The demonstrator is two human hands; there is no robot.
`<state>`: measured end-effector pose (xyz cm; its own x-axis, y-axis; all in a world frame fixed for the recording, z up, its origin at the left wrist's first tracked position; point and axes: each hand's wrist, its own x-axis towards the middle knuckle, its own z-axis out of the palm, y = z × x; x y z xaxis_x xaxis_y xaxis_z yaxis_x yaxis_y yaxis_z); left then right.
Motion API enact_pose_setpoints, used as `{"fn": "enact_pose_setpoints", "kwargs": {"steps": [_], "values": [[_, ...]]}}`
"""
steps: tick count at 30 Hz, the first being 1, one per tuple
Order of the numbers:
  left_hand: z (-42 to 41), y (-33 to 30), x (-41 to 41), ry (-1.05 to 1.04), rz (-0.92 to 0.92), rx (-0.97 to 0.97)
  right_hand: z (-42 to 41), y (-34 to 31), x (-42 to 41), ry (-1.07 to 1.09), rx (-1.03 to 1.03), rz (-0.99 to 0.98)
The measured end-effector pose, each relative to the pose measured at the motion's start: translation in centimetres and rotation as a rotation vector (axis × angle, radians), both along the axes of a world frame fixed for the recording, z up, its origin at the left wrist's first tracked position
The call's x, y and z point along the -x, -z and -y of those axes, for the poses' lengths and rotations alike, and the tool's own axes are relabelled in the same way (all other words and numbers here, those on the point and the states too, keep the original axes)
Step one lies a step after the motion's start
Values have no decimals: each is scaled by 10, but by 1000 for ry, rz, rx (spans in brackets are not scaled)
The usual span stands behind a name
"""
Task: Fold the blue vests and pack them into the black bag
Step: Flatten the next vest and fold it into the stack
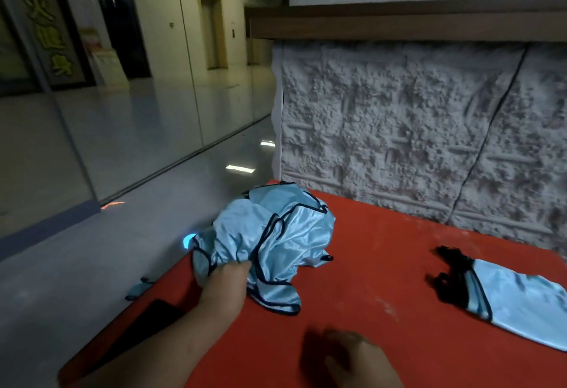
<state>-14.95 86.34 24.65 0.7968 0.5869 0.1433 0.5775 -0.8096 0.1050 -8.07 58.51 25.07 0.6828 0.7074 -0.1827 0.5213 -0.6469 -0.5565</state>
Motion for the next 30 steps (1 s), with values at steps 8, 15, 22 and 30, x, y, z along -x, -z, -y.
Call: {"fn": "enact_pose_setpoints", "kwargs": {"steps": [8,15,22,30], "values": [[87,-61,-22,183,302,207,-6,-24,3,198,-332,-148],[190,-105,-42,600,465,483,39,-85,-11,341,-840,-285],[233,-132,-56,590,469,839,135,-138,-23,461,-658,-3],[295,-203,-61,660,317,1585,194,-211,-19,653,-990,-51]]}}
